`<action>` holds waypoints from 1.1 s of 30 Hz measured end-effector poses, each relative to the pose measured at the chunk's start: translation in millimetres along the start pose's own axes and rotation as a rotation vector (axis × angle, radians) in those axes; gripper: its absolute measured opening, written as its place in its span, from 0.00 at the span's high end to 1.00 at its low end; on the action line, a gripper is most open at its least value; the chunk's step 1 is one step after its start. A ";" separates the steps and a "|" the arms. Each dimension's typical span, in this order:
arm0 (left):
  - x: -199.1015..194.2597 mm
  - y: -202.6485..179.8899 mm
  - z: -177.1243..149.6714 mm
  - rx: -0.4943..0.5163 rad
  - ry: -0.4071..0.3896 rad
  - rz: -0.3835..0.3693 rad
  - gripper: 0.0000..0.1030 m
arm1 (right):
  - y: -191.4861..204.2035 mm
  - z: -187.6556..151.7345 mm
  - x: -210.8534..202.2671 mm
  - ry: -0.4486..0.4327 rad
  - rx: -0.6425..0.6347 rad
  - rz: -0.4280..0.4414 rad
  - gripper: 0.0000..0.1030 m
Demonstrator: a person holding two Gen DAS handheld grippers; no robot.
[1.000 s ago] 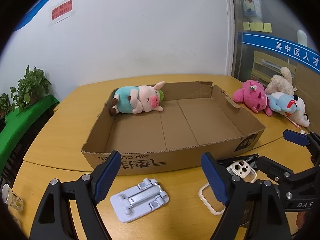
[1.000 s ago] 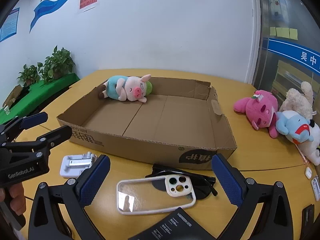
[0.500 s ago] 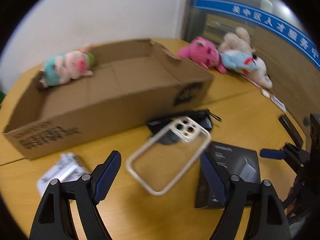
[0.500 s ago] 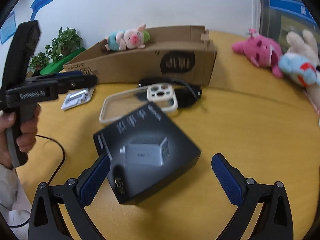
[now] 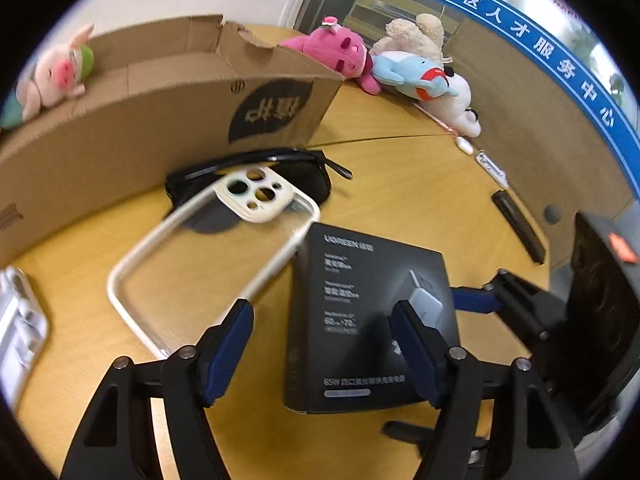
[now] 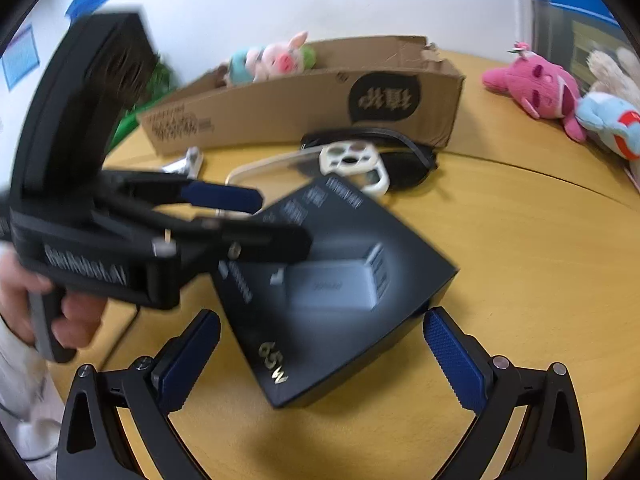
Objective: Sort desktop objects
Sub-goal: 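Close the left gripper on the charger box and lift it, then carry the charger box with the left gripper down into the cardboard box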
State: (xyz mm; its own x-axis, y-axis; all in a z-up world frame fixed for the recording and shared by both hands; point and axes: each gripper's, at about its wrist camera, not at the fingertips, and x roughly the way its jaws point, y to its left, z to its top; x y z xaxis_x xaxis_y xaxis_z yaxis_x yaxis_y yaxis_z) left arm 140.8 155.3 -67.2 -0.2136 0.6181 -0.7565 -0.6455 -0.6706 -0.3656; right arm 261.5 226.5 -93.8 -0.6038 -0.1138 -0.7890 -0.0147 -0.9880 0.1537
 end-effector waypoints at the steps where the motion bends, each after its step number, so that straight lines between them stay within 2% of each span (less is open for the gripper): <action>1: 0.9 0.5 -0.9 -0.003 0.002 -0.012 0.31 | 2.1 -1.3 2.4 0.005 -0.008 -0.006 0.00; 2: 1.6 0.7 -1.9 -0.008 0.007 -0.033 0.34 | 2.9 -1.9 4.7 0.009 -0.006 -0.008 0.00; 3: 2.3 0.5 -2.8 -0.014 0.014 -0.065 0.42 | 2.3 -1.5 6.3 0.008 0.005 -0.007 0.00; 10: -3.9 0.4 -8.3 -0.026 0.018 -0.066 0.42 | 6.2 0.9 5.5 -0.025 0.002 -0.023 0.02; 14: -22.3 0.8 -12.0 -0.051 -0.029 -0.048 0.42 | 17.6 3.0 -3.2 -0.065 -0.045 -0.021 0.02; 18: -53.3 0.2 -3.4 -0.047 -0.113 -0.015 0.42 | 30.6 18.5 -17.5 -0.114 -0.089 -0.023 0.02; 27: -134.7 12.9 61.5 -0.020 -0.325 0.057 0.42 | 67.9 106.7 -58.4 -0.267 -0.246 -0.048 0.02; 33: -182.0 34.5 117.8 0.002 -0.436 0.108 0.42 | 87.9 186.6 -73.6 -0.362 -0.342 -0.048 0.02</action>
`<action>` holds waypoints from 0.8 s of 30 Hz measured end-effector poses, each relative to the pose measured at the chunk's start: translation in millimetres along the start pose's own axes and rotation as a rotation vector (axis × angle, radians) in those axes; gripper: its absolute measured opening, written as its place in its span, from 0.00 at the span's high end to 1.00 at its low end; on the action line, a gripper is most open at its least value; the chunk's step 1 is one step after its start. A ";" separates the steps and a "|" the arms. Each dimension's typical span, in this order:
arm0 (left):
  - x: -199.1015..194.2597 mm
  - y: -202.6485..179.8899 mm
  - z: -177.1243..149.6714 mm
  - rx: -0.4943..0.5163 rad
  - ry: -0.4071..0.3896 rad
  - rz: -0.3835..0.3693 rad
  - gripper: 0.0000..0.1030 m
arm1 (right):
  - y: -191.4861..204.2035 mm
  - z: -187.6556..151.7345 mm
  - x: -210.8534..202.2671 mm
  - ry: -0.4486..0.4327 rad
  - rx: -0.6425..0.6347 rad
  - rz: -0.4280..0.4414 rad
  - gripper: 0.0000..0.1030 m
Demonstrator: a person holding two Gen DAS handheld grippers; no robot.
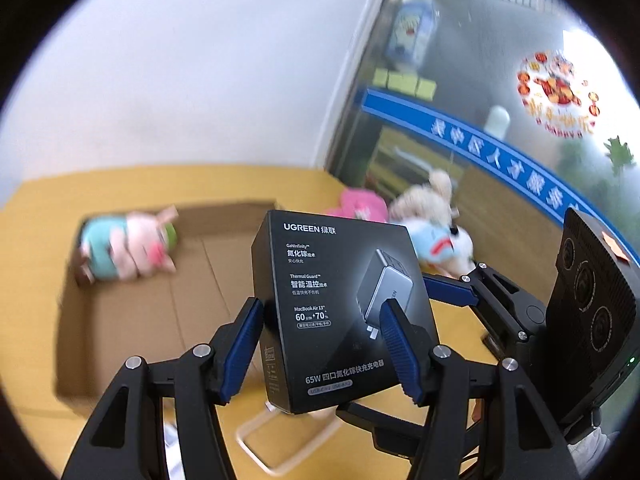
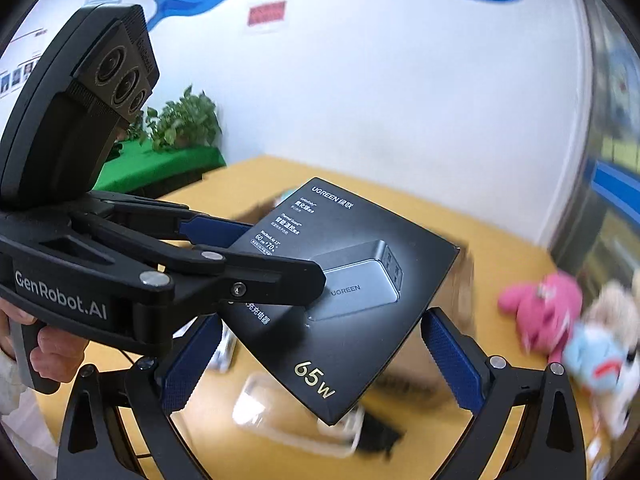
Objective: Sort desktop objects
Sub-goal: 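Carry the charger box with the left gripper down into the cardboard box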
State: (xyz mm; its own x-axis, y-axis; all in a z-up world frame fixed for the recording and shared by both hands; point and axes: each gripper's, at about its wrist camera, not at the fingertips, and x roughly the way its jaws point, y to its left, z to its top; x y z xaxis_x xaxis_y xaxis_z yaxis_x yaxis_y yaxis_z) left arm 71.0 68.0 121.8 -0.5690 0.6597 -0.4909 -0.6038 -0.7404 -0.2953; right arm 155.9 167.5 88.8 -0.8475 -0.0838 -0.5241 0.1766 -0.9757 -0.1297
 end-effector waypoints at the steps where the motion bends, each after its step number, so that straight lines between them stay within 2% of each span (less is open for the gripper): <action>1: -3.9 6.5 6.1 -0.003 -0.013 0.004 0.42 | -2.0 13.1 4.1 -0.011 -0.012 0.001 0.02; 7: 8.8 51.8 60.2 -0.036 -0.053 0.037 0.42 | -18.9 86.0 49.7 -0.051 -0.069 0.020 0.02; 12: 48.3 89.3 92.6 -0.075 -0.030 0.042 0.42 | -44.4 120.3 97.5 -0.036 -0.078 0.054 0.02; 18: 119.1 129.7 109.6 -0.141 0.058 0.037 0.42 | -86.8 134.1 162.5 0.052 -0.083 0.097 0.02; 24: 201.2 157.5 105.7 -0.196 0.182 0.051 0.42 | -135.5 121.3 242.0 0.195 -0.059 0.154 0.02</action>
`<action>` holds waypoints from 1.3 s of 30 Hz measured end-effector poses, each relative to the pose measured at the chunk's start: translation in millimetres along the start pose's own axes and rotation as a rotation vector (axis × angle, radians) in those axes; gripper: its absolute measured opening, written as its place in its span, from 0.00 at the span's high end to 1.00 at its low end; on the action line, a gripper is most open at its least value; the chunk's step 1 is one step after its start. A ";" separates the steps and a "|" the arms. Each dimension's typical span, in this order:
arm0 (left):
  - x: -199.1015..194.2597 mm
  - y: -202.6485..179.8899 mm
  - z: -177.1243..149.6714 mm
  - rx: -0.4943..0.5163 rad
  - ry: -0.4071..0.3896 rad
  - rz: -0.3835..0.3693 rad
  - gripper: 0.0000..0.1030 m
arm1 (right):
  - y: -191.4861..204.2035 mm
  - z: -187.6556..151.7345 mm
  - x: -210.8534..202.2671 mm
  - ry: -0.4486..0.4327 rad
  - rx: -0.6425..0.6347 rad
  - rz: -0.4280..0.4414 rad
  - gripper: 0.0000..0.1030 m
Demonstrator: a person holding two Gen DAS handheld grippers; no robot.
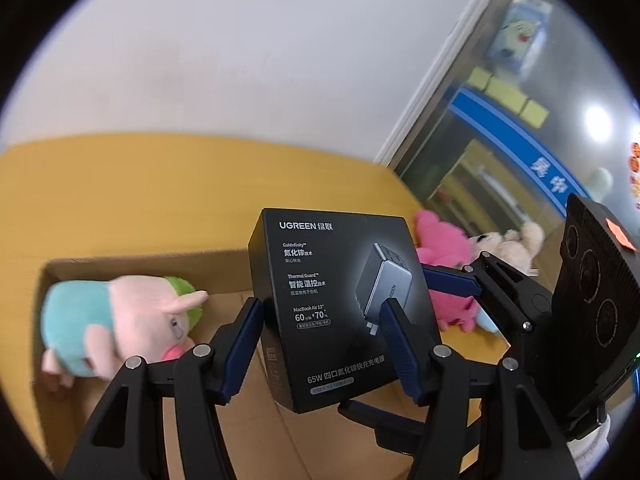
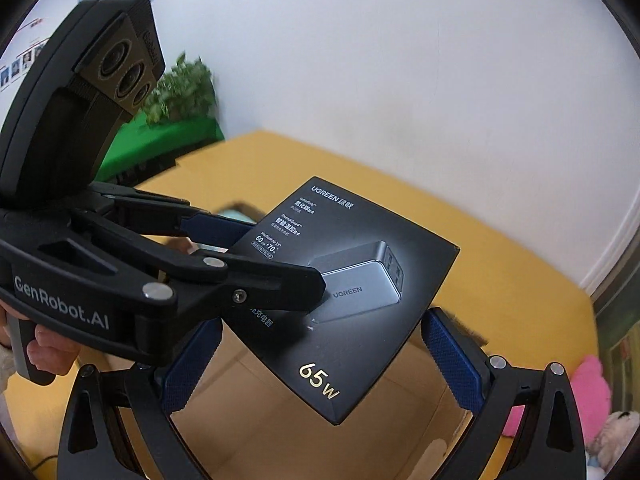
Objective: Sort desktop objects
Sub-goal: 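Carry the charger box with the left gripper down into the cardboard box, then open the left gripper to release the charger box inside the box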
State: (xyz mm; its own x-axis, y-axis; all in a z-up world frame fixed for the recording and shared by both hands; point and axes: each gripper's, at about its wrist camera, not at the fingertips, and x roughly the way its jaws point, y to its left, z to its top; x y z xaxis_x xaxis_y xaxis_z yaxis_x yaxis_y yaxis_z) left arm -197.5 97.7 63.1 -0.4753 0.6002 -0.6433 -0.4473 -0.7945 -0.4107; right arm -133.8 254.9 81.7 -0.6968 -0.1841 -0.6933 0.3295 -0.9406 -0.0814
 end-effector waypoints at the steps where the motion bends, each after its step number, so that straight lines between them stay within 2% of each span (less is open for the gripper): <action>1: 9.7 3.4 1.2 -0.008 0.016 0.002 0.42 | -9.0 -2.2 12.4 0.021 0.007 0.012 0.02; 5: 57.2 20.2 -2.0 -0.038 0.119 0.017 0.42 | -46.5 -14.9 67.1 0.115 0.071 0.082 0.02; 10: 97.4 35.4 -10.0 -0.071 0.217 0.080 0.42 | -60.0 -33.2 114.0 0.201 0.119 0.135 0.02; 12: 114.1 43.9 -18.9 -0.119 0.279 0.067 0.50 | -63.4 -39.4 129.9 0.228 0.134 0.145 0.05; 14: 121.1 50.3 -21.2 -0.137 0.291 0.078 0.49 | -71.0 -39.8 143.5 0.246 0.134 0.115 0.05; 18: 124.3 57.8 -25.7 -0.159 0.306 0.076 0.50 | -79.0 -51.7 166.3 0.302 0.181 0.131 0.09; 22: 123.9 62.2 -20.0 -0.169 0.299 0.077 0.50 | -86.6 -56.7 169.4 0.283 0.243 0.159 0.09; 25: 120.0 60.9 -16.1 -0.161 0.283 0.078 0.52 | -83.9 -50.6 167.6 0.280 0.236 0.127 0.08; 28: 100.4 59.9 -8.1 -0.164 0.224 0.079 0.52 | -76.5 -54.5 154.5 0.269 0.228 0.092 0.08; 30: 67.5 52.2 -4.6 -0.127 0.150 0.110 0.52 | -71.8 -58.1 135.0 0.245 0.228 0.055 0.08; 33: -1.1 29.2 -10.5 -0.025 0.024 0.137 0.50 | -56.9 -56.4 85.9 0.158 0.216 0.005 0.02; 35: -46.1 10.3 -22.9 0.045 -0.052 0.160 0.48 | -36.6 -57.5 43.0 0.092 0.194 -0.060 0.00; 38: -96.6 -21.8 -44.2 0.132 -0.155 0.212 0.26 | -7.5 -61.7 -16.9 0.017 0.169 -0.159 0.00; 39: -121.2 -31.6 -60.3 0.169 -0.196 0.231 0.23 | 4.5 -64.7 -30.8 -0.004 0.161 -0.186 0.00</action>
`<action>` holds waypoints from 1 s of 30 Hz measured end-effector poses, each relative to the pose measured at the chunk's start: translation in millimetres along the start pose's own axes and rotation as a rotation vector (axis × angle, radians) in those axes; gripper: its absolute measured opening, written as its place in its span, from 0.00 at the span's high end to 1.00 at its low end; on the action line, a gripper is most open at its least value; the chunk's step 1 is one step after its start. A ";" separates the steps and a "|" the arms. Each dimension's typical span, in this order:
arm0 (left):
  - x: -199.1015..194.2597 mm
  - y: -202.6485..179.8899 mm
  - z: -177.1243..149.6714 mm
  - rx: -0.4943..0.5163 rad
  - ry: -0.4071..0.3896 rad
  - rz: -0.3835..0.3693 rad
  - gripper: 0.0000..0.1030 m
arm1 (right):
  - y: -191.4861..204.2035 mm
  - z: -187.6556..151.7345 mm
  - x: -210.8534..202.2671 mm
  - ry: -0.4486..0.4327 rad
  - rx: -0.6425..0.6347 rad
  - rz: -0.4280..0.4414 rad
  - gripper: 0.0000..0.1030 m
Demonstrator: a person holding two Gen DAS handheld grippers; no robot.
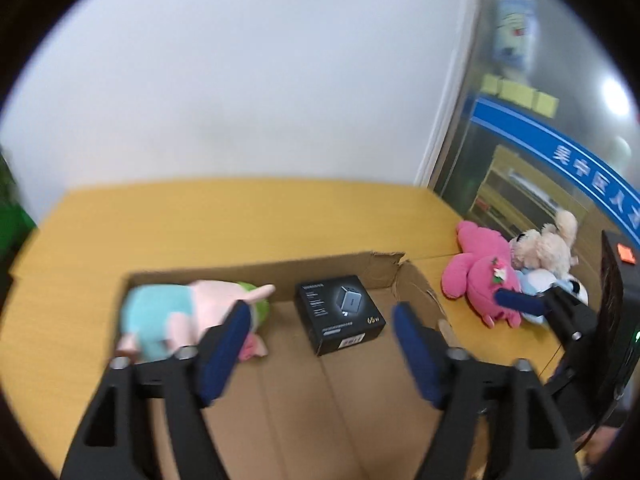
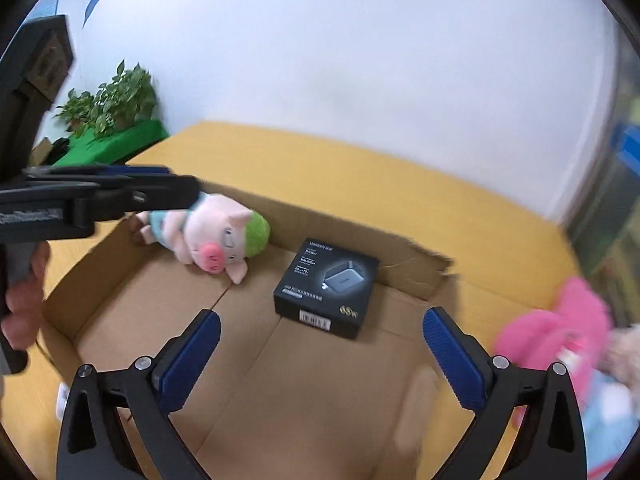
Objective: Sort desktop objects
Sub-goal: 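Open the left gripper to release the charger box inside the box, then move the left gripper to the white phone case on the table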
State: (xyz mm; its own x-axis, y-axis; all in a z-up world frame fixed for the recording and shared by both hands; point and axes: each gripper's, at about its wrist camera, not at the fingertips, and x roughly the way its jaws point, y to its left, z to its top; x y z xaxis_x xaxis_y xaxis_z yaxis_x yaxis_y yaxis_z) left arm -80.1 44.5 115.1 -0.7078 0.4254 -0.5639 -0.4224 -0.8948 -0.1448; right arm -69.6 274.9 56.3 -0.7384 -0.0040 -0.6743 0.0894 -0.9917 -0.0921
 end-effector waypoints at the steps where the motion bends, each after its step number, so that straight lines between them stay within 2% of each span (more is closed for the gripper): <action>1: -11.9 -7.1 -4.5 0.020 -0.020 0.009 0.23 | 10.7 -6.0 -19.1 -0.025 -0.002 -0.025 0.00; 4: -59.0 -19.9 -32.0 0.066 -0.074 0.026 0.23 | 33.5 -35.1 -78.3 -0.090 0.014 -0.036 0.00; 6: -84.2 -21.0 -56.4 0.067 -0.081 0.015 0.23 | 32.8 -55.1 -105.9 -0.119 0.030 -0.028 0.00; 10: -99.9 -40.2 -85.3 0.043 -0.070 0.009 0.23 | 63.0 -79.6 -130.1 -0.144 0.034 -0.065 0.00; 13: -111.7 -47.8 -103.9 0.038 -0.075 0.033 0.23 | 75.6 -96.1 -139.2 -0.145 0.039 -0.078 0.00; 19: -118.1 -61.6 -134.6 0.035 -0.055 0.016 0.23 | 83.5 -129.6 -143.5 -0.137 0.065 -0.074 0.00; 24: -106.2 -63.6 -159.6 0.012 0.015 -0.006 0.23 | 80.2 -149.7 -143.8 -0.113 0.082 -0.049 0.00; 30: -83.1 -54.3 -196.5 -0.054 0.146 -0.080 0.25 | 64.6 -189.2 -133.5 -0.060 0.134 0.108 0.00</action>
State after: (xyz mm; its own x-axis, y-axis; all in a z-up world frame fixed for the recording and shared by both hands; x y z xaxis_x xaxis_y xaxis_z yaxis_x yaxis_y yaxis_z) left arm 112.9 31.1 10.0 -0.5818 0.4745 -0.6605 -0.4402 -0.8667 -0.2348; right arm 161.2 235.7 1.7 -0.7685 -0.1150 -0.6295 0.0837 -0.9933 0.0792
